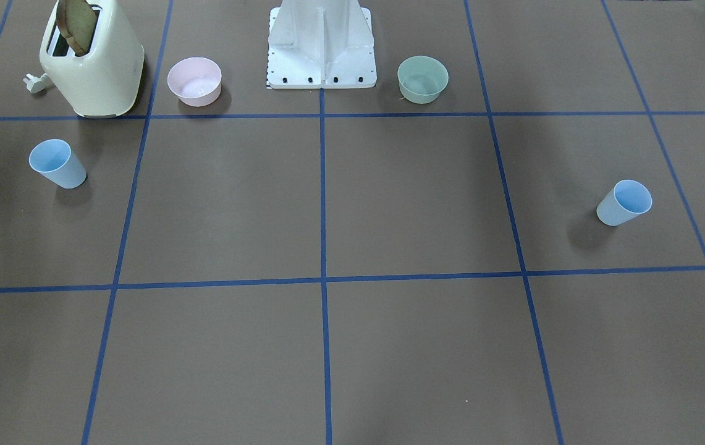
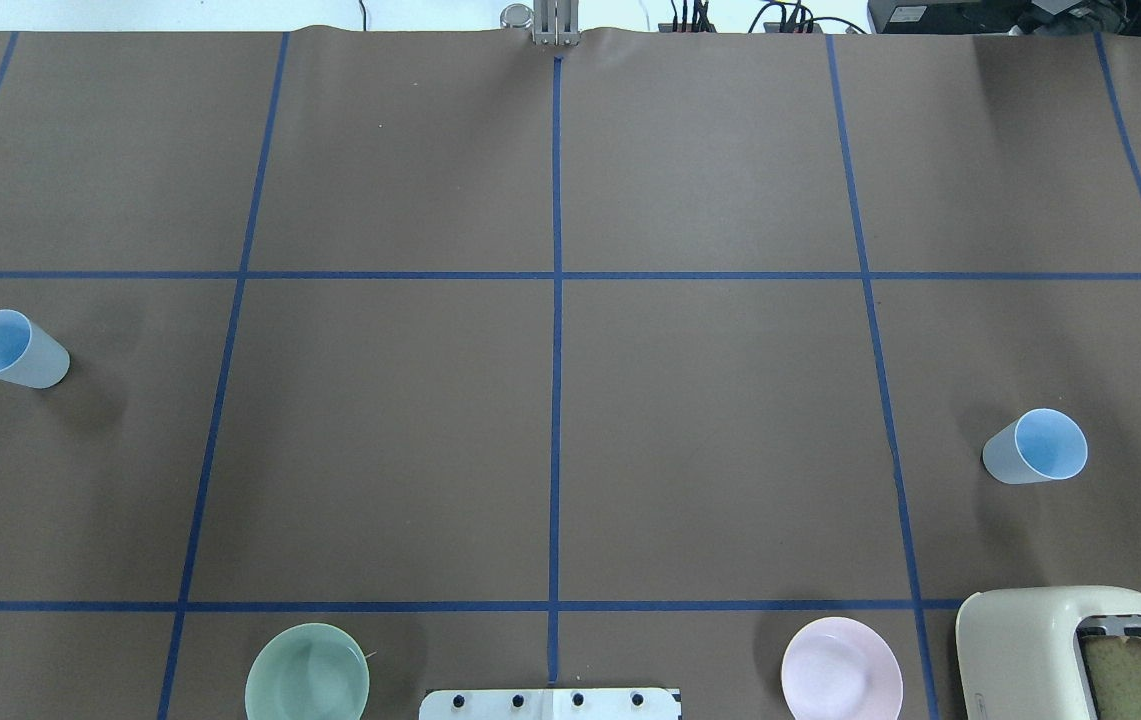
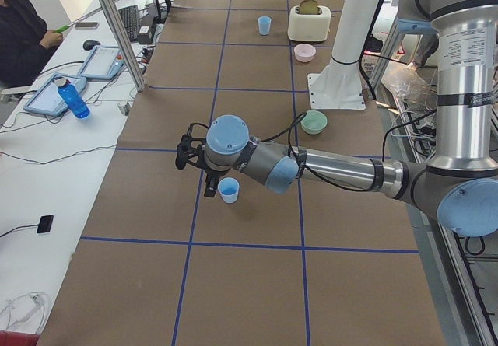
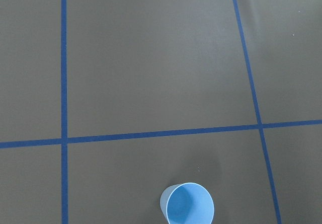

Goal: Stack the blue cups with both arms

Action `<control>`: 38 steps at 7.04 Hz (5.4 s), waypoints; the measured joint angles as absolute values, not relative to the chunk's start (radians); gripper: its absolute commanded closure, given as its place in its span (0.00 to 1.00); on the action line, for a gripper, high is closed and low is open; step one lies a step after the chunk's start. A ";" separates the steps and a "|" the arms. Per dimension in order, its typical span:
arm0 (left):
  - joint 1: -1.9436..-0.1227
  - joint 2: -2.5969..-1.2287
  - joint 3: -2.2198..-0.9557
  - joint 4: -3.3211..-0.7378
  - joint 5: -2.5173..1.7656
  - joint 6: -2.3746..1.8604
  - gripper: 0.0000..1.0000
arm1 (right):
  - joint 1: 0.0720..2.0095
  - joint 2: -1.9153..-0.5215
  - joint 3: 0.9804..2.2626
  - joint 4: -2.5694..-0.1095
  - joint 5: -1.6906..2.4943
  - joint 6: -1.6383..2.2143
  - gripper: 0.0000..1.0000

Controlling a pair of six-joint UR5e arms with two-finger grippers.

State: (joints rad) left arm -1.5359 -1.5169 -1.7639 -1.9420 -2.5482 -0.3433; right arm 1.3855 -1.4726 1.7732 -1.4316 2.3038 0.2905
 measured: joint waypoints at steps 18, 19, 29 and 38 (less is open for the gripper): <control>-1.180 -1.605 -1.535 -2.146 -2.303 -0.497 0.02 | 1.288 -1.689 1.867 -1.185 2.374 0.508 0.00; -1.177 -1.602 -1.535 -2.153 -2.303 -0.501 0.02 | 1.269 -1.714 1.867 -1.140 2.365 0.538 0.00; -1.120 -1.523 -1.531 -2.271 -2.300 -0.523 0.21 | 1.252 -1.729 1.868 -1.109 2.359 0.557 0.00; -1.117 -1.529 -1.532 -2.277 -2.300 -0.531 1.00 | 1.226 -1.736 1.876 -1.111 2.361 0.558 0.00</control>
